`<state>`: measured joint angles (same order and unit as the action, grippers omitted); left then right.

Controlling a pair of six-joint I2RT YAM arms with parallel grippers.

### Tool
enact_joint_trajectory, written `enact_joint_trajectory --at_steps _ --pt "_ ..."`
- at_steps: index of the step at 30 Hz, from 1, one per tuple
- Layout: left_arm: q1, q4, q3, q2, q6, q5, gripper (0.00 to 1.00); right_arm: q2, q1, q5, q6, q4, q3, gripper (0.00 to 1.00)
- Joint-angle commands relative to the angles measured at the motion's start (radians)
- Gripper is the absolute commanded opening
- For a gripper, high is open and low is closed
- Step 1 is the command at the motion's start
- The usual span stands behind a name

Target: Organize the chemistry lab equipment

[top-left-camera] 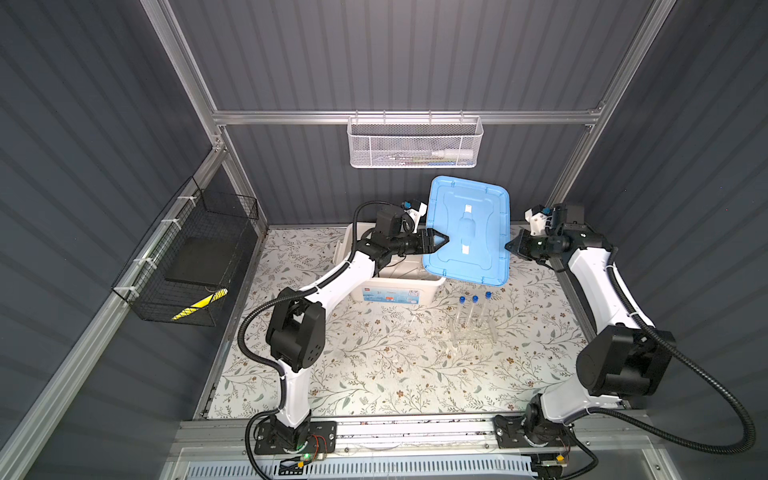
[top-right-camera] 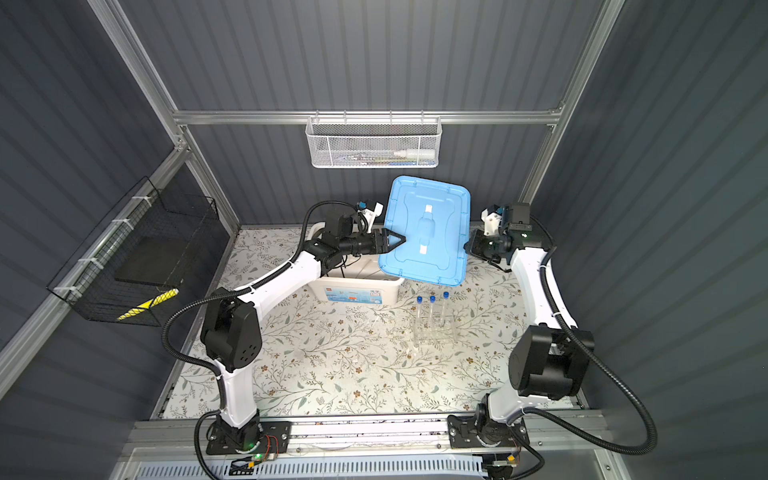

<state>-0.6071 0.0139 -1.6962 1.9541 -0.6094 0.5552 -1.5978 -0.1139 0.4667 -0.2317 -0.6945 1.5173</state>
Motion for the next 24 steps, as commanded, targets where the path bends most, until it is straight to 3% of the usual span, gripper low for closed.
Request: enact_joint_trajectory --at_steps 1,14,19,21,24 --pt "0.003 0.072 0.015 -0.056 -0.029 0.036 0.54 -0.019 0.007 0.046 -0.003 0.049 -0.009 0.04" --pt "0.006 0.112 0.038 -0.057 -0.07 0.047 0.26 -0.022 0.008 0.064 0.005 0.083 -0.024 0.11" --pt "0.013 0.153 0.057 -0.053 -0.11 0.055 0.22 -0.018 0.003 0.101 0.008 0.098 -0.032 0.25" --pt "0.019 0.178 0.068 -0.054 -0.132 0.061 0.19 -0.015 -0.005 0.126 0.005 0.117 -0.04 0.35" --pt "0.029 0.219 0.085 -0.058 -0.159 0.068 0.18 -0.007 -0.024 0.174 -0.012 0.155 -0.061 0.4"
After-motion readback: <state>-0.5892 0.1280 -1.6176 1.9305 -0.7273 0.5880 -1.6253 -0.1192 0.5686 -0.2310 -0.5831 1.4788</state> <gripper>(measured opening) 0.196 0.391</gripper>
